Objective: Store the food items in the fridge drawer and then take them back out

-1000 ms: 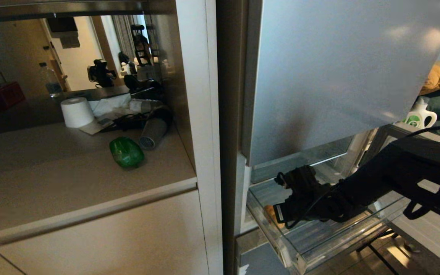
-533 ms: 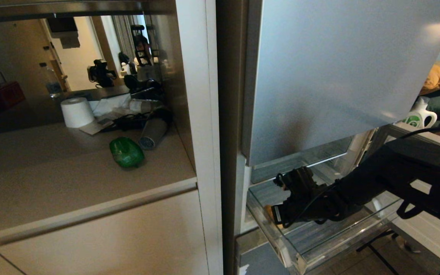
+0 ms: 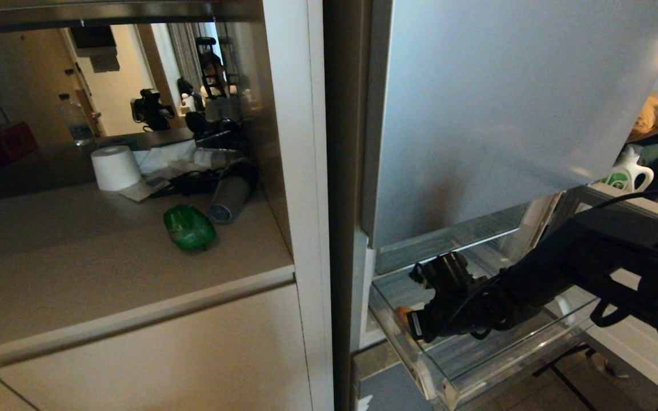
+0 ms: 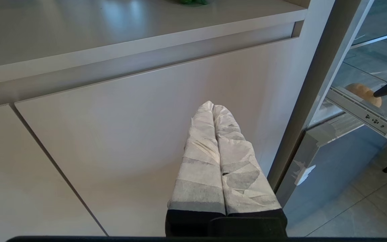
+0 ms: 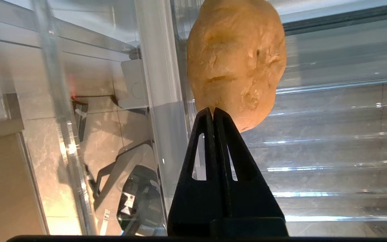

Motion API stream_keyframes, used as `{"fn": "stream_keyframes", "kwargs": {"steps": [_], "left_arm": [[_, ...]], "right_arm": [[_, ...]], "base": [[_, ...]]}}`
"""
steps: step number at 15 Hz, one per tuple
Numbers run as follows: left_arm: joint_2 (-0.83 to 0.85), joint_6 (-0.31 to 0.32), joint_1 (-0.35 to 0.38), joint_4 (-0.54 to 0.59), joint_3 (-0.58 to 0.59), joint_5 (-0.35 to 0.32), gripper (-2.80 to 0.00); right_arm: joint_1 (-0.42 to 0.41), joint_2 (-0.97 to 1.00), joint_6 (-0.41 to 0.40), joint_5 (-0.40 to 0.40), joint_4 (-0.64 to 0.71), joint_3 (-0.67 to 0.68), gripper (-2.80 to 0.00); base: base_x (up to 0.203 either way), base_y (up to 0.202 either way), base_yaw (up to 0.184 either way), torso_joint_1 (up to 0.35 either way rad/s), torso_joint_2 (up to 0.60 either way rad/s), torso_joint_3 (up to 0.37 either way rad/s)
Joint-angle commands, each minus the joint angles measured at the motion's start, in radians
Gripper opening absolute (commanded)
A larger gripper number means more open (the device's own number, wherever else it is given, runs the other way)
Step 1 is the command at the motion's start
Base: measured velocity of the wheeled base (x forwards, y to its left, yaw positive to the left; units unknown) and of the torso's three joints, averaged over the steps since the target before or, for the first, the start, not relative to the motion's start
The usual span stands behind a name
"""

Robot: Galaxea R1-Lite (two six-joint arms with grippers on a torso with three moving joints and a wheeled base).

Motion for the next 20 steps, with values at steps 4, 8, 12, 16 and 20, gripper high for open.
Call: {"fn": "stream_keyframes", "kwargs": {"steps": [4,8,12,16,20], "left_arm": [[0.001,0.001,0.0,0.0,0.011,0.0,-2.8],[0.001,0.001,0.0,0.0,0.011,0.0,-2.8],[0.001,0.0,0.0,0.0,0.011,-0.001,-2.8],[0.001,0.0,-0.001,0.0,0.011,0.0,-2.8],[0.001,0.0,0.0,0.0,0.011,0.0,-2.8]], "right_arm": [[-0.036,-0.004,0.026,-0.018,-0.004,-0.018,-2.8],[-0.064,-0.066,0.04,-0.059,-0.003,-0.007,-2.8],[-0.064,-0.063,0.032,-0.048,-0.001,-0.025,-2.8],[-0.063,-0.045,0.037,0.08,0.028,-0.029,-2.8],[-0.061,-0.019,0.025,0.093,0.062,-0.057,-2.8]], "base": [[0.0,0.0,0.0,0.0,0.0,0.0],[0.0,0.0,0.0,0.0,0.0,0.0],[0.0,0.0,0.0,0.0,0.0,0.0],[0.0,0.0,0.0,0.0,0.0,0.0],[0.0,0.0,0.0,0.0,0.0,0.0]]}}
